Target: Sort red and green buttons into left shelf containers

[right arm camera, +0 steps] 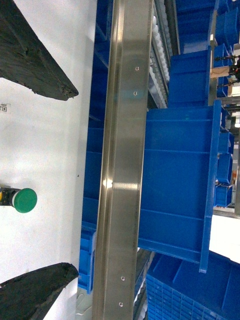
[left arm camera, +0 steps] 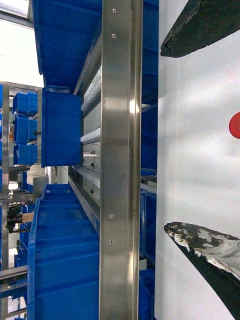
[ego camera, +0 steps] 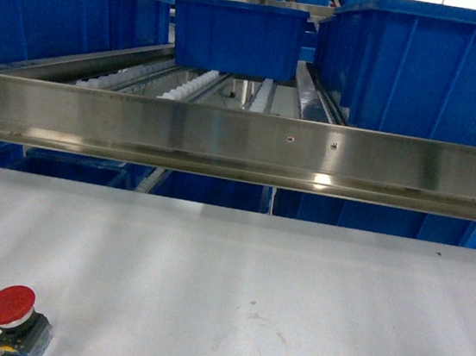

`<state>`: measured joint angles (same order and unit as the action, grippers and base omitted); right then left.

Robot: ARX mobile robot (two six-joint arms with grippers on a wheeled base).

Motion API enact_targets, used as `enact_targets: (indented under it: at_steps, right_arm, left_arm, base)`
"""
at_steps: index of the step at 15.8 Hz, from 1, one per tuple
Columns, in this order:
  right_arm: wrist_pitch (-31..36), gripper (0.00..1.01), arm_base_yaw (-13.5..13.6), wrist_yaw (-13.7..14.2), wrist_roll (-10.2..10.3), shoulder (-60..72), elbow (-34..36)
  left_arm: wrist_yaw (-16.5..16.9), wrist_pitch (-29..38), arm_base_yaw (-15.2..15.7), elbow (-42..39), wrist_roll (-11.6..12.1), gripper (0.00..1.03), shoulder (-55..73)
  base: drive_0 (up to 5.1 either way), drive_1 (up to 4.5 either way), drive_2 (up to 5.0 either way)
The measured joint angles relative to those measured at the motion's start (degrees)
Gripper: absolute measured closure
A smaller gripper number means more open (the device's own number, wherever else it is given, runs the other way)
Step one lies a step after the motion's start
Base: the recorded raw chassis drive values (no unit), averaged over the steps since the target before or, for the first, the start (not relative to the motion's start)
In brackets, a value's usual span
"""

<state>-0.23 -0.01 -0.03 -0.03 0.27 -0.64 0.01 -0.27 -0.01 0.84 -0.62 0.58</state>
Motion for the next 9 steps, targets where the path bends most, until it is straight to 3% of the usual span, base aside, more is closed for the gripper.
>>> enact_targets:
  at_steps: [9]
  right_arm:
    - [1.22, 0.03, -0.17, -0.2, 0.0, 0.17, 0.0]
  left_arm:
    - [0.02, 0.11, 0.0, 0.0, 0.0, 0.05, 0.07]
  base:
    - [0.0, 0.0, 0.0]
